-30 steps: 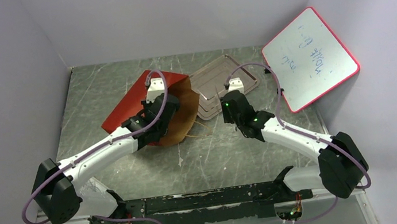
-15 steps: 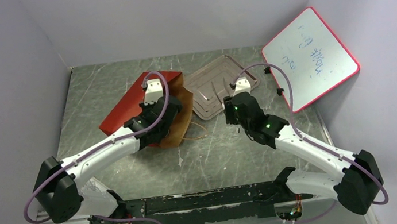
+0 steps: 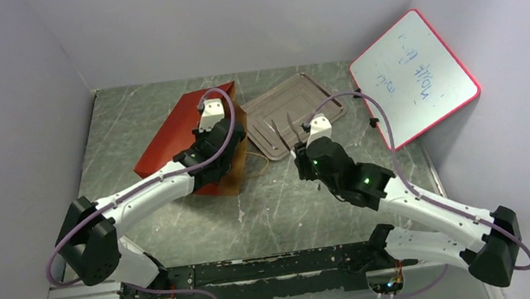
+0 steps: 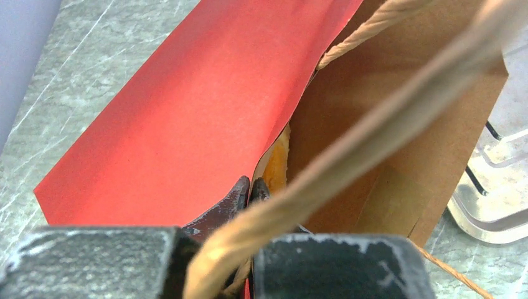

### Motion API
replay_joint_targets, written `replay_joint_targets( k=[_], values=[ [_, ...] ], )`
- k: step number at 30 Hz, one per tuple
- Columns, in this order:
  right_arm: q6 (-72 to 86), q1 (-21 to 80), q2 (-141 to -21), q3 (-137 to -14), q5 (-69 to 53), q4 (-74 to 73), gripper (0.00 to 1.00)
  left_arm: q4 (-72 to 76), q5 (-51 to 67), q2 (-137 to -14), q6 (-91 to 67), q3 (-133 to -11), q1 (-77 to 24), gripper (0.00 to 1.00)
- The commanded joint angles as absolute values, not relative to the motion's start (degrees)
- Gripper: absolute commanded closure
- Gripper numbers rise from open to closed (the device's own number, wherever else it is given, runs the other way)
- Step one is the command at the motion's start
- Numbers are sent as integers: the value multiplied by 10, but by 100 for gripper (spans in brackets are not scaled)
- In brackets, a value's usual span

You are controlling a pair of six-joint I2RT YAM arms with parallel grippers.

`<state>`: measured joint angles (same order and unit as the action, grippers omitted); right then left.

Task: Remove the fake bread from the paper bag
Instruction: Take out the fake bread from the paper bag.

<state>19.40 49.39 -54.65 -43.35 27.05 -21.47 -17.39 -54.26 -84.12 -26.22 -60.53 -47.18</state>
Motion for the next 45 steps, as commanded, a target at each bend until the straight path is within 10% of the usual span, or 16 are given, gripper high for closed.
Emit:
replay_joint_targets(
  k=[1, 45],
  values=[
    [208, 511, -514, -470, 302, -238, 62, -121, -519, -851, -221, -625, -463, 93],
    [229, 723, -736, -510, 295, -59, 62, -220, -450, -702, -259, -558, -459, 93]
  ],
)
